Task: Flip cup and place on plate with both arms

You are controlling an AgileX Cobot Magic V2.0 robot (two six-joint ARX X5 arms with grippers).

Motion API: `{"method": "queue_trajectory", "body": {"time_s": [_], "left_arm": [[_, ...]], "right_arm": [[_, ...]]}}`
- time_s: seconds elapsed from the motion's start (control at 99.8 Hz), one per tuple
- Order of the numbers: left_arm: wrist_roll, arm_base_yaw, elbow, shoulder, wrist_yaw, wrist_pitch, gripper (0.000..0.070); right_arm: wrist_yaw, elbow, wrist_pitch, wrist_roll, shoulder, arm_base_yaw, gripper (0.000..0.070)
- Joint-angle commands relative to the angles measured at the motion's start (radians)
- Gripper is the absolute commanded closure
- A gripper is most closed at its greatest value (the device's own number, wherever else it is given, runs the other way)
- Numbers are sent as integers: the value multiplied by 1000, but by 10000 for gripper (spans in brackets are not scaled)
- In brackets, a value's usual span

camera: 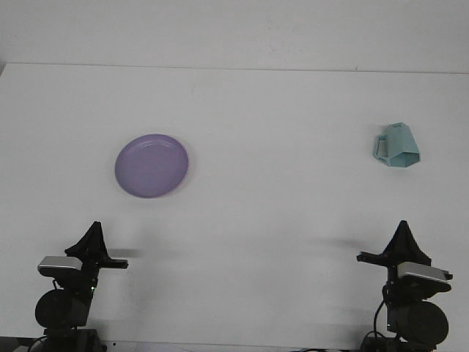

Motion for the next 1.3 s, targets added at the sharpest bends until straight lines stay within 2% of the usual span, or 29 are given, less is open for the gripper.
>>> {"method": "queue_trajectory", "body": {"time_s": [0.0, 0.07, 0.26, 0.301, 0.351, 0.441, 0.471, 0.591, 0.711, 0.801, 1.062, 1.292], "left_arm": [[-3, 0, -18, -1, 1, 10, 686], [-3, 0, -18, -1, 1, 10, 686], [-3, 0, -18, -1, 1, 8, 686], [-3, 0, -18, -1, 1, 6, 686], [-3, 0, -18, -1, 1, 5, 686], [-3, 0, -18, -1, 1, 2, 686], [-3, 0, -18, -1, 1, 2, 686], [-3, 0, -18, -1, 1, 3, 686], [-3, 0, -18, -1, 1, 3, 686], [-3, 0, -18, 0, 1, 3, 686], [-3, 0, -18, -1, 1, 3, 686], [-3, 0, -18, 0, 1, 2, 685]], "right_arm": [[5, 74, 6, -13, 79, 0, 700], [8, 161, 8, -60, 177, 0, 700], [33, 378, 10, -287, 452, -10, 699], [27, 406, 19, -325, 500, -19, 672], [23, 427, 43, -367, 556, -32, 562], [23, 431, 112, -400, 637, -63, 236], [23, 431, 125, -402, 662, -76, 185], [8, 430, 127, -402, 768, -148, 184], [-98, 430, 151, -401, 902, -248, 189], [-162, 429, 237, -368, 1008, -312, 189], [-188, 429, 494, -389, 1269, -407, 189], [-241, 431, 764, -465, 1485, -434, 189]]}}
